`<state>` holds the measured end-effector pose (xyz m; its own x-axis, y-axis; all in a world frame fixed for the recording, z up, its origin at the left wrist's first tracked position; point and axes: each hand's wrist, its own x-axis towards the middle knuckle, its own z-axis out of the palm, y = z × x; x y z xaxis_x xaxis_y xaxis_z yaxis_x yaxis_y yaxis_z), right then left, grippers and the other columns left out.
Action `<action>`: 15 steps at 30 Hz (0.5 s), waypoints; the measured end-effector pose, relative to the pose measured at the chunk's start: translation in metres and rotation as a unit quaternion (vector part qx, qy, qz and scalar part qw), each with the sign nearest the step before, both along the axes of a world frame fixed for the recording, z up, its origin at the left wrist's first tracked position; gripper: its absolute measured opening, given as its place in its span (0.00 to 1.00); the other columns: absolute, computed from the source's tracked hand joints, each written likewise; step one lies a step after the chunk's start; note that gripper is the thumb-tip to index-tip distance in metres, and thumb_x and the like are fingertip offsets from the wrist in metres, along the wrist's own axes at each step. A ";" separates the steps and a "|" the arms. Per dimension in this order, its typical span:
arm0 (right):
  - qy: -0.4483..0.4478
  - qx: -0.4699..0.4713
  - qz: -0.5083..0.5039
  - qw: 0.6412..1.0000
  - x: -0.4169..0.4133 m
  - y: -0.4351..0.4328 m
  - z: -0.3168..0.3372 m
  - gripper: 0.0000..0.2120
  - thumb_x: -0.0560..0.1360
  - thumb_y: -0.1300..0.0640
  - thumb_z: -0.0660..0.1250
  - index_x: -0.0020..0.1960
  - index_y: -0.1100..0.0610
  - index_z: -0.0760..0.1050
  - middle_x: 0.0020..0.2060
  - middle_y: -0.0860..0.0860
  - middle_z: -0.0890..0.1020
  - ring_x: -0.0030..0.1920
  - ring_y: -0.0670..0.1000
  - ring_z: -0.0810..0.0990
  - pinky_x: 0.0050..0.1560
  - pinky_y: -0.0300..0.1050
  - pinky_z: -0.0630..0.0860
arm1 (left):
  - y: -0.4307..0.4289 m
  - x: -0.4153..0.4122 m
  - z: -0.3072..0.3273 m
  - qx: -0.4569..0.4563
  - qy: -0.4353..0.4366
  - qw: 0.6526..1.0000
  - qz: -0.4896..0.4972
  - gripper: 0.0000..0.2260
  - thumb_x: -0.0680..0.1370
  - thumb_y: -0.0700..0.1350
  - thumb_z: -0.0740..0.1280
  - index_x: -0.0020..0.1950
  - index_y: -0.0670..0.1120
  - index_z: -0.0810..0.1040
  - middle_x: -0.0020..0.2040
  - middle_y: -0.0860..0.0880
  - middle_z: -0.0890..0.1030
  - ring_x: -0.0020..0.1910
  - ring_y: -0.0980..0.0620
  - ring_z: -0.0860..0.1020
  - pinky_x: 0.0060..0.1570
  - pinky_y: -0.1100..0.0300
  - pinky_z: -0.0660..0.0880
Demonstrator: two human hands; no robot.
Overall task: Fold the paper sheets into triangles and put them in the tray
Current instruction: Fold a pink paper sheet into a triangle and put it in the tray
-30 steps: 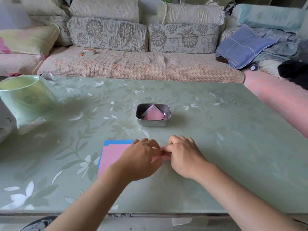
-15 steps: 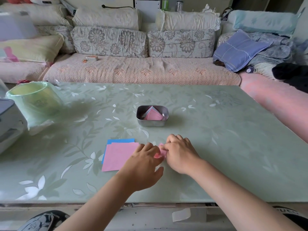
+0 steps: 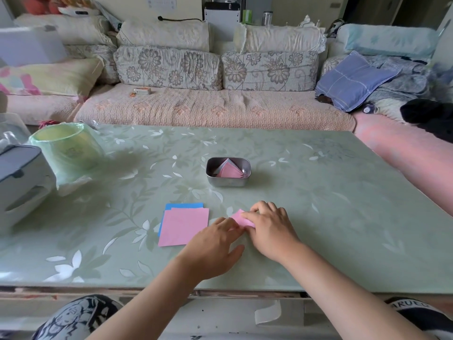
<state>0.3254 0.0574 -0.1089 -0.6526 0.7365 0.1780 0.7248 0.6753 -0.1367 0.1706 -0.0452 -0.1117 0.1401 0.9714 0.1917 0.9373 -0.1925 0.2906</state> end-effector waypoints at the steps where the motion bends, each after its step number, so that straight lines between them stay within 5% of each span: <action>1: 0.016 0.012 0.003 1.000 0.001 -0.002 0.001 0.14 0.78 0.52 0.64 0.62 0.43 0.78 0.58 0.47 0.74 0.58 0.55 0.72 0.55 0.50 0.65 | 0.000 0.000 -0.001 0.001 0.000 1.000 -0.001 0.20 0.80 0.54 0.60 0.72 0.53 0.72 0.66 0.53 0.73 0.63 0.51 0.71 0.55 0.52 0.75; 7: 0.005 0.112 0.071 0.991 0.009 -0.016 0.001 0.06 0.67 0.62 0.71 0.38 0.52 0.83 0.47 0.47 0.82 0.48 0.55 0.79 0.45 0.49 0.74 | -0.003 0.004 -0.003 0.016 -0.004 1.000 -0.001 0.19 0.80 0.55 0.61 0.71 0.53 0.73 0.61 0.51 0.74 0.61 0.49 0.71 0.53 0.52 0.76; 15: -0.044 0.065 0.079 0.994 0.018 -0.020 -0.002 0.20 0.73 0.56 0.53 0.54 0.54 0.82 0.58 0.47 0.81 0.63 0.52 0.74 0.60 0.50 0.66 | -0.002 0.007 -0.002 0.015 0.014 1.000 0.020 0.20 0.80 0.58 0.60 0.71 0.57 0.71 0.62 0.55 0.72 0.63 0.54 0.69 0.52 0.55 0.76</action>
